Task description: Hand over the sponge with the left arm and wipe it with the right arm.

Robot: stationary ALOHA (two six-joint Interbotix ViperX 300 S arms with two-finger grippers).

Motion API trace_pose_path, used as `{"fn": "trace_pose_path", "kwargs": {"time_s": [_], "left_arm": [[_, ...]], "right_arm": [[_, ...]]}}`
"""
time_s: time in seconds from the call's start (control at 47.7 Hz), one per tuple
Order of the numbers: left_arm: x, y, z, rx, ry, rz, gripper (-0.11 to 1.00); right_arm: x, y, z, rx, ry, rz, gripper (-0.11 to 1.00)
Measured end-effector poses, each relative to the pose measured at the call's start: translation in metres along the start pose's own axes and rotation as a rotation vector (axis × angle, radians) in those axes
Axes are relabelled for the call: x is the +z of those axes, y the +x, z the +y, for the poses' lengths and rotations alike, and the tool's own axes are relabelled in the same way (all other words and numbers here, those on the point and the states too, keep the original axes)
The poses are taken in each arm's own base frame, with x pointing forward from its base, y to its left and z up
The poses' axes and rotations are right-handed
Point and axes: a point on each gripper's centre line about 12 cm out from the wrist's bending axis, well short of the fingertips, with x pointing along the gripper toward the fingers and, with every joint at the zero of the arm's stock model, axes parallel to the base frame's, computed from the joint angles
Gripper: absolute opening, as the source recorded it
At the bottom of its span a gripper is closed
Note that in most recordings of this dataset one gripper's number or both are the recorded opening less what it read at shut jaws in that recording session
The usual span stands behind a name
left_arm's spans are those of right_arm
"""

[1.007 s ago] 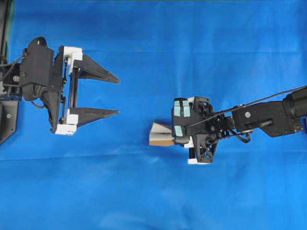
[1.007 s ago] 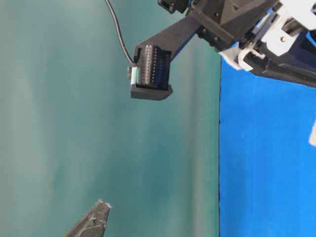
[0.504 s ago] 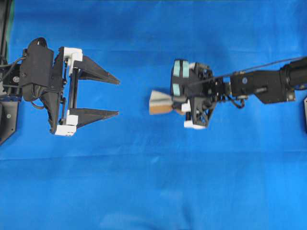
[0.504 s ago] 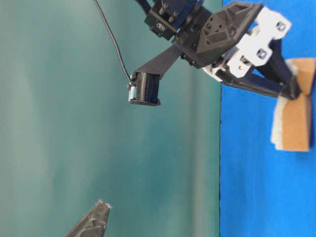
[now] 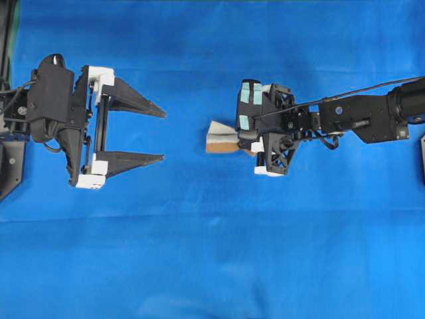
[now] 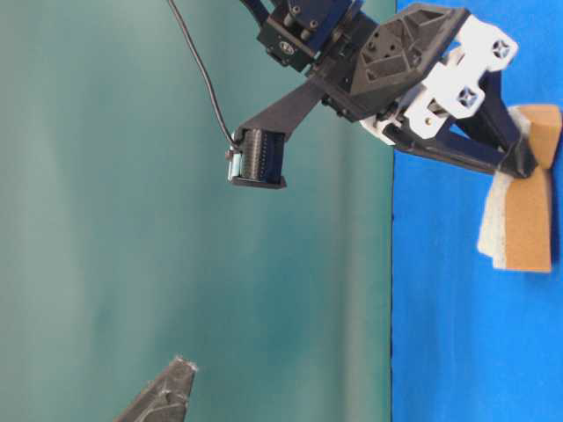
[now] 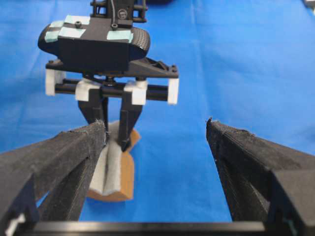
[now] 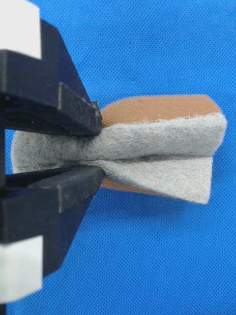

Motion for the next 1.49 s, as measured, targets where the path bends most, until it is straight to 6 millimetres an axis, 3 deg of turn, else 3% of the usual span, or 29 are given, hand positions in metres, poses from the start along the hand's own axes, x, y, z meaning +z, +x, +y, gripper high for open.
{"fn": "trace_pose_path", "kwargs": {"time_s": [0.378, 0.504, 0.587, 0.839, 1.154, 1.49], "left_arm": [[-0.001, 0.0, 0.0, 0.0, -0.002, 0.002, 0.81], [0.0, 0.0, 0.0, 0.0, 0.0, -0.002, 0.81], [0.0, 0.0, 0.0, 0.0, -0.002, 0.0, 0.81], [0.0, 0.0, 0.0, 0.0, -0.002, 0.0, 0.81], [0.0, 0.0, 0.0, 0.0, 0.002, 0.0, 0.81], [0.0, 0.0, 0.0, 0.0, 0.002, 0.0, 0.81]], "right_arm": [[-0.001, 0.0, 0.001, 0.001, 0.002, 0.003, 0.27], [-0.001, 0.0, 0.002, 0.004, -0.003, 0.003, 0.6], [-0.001, 0.0, 0.002, 0.003, -0.002, 0.004, 0.73], [0.004, -0.005, 0.002, 0.004, 0.006, -0.012, 0.72], [0.034, -0.052, 0.01, 0.01, -0.007, -0.12, 0.72], [0.048, -0.093, 0.008, 0.001, -0.004, -0.191, 0.72]]}}
